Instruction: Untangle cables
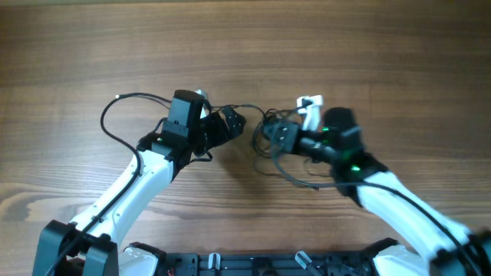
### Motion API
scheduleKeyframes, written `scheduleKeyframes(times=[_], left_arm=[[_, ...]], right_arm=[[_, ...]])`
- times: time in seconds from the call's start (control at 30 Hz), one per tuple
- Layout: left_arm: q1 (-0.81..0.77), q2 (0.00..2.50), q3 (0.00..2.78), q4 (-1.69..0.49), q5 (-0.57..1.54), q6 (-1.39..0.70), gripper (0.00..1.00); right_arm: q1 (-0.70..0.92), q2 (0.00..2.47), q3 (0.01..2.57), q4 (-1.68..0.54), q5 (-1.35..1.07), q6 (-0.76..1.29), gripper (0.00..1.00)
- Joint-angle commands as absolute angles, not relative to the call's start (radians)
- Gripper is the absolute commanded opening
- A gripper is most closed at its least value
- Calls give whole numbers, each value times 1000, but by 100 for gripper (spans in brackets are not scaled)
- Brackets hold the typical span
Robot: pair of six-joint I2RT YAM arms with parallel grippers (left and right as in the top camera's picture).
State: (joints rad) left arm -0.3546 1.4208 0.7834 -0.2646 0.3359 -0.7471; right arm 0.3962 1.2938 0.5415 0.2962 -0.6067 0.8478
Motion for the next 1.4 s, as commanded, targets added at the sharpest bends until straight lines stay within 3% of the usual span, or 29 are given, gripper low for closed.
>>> scheduleKeyframes(times=[0.0, 0.17, 0.37, 0.43, 0.47, 0.57, 0.7, 0.83, 0.93, 0.97, 1.07, 1.1, 1.17, 1.2, 1.27, 1.37], left_arm=[[-361, 1408, 785, -247, 412, -677, 100], [-463, 1409, 785, -215, 405, -677, 100], [-592, 1479, 785, -140, 229, -748, 99], [-598, 1527, 785, -105, 184, -798, 16], [-597, 1542, 785, -101, 160, -820, 4], [-550, 1557, 785, -200, 14, -884, 4], [-353, 1504, 785, -486, -97, -884, 4], [-121, 1435, 785, -629, -94, -884, 4], [5, 1414, 785, -622, 53, -854, 4], [13, 1415, 785, -555, 207, -757, 4], [-27, 1415, 785, -438, 374, -705, 4], [-48, 1415, 785, -397, 417, -692, 4], [-89, 1415, 785, -310, 529, -622, 4], [-134, 1415, 785, -216, 669, -488, 4], [-169, 1415, 785, -175, 726, -418, 4], [-208, 1415, 785, -160, 738, -397, 4]], right_arm=[[352, 1144, 553, 286, -827, 785, 4], [352, 1126, 553, 352, -980, 789, 5], [352, 1126, 553, 586, -1195, 896, 5], [352, 1126, 553, 590, -1230, 897, 4], [352, 1126, 553, 590, -1237, 898, 5], [318, 1126, 553, 589, -1221, 891, 5], [135, 1127, 553, 464, -1061, 843, 5], [-75, 1127, 553, 207, -733, 825, 5], [-217, 1127, 553, 53, -599, 791, 6], [-228, 1127, 553, 35, -609, 731, 41], [-215, 1127, 553, 38, -791, 570, 94], [-204, 1127, 552, 38, -865, 520, 99], [-163, 1128, 549, 36, -944, 457, 99], [-104, 1131, 549, 36, -941, 406, 100], [-49, 1137, 549, 49, -941, 392, 100], [41, 1172, 549, 76, -898, 390, 84]])
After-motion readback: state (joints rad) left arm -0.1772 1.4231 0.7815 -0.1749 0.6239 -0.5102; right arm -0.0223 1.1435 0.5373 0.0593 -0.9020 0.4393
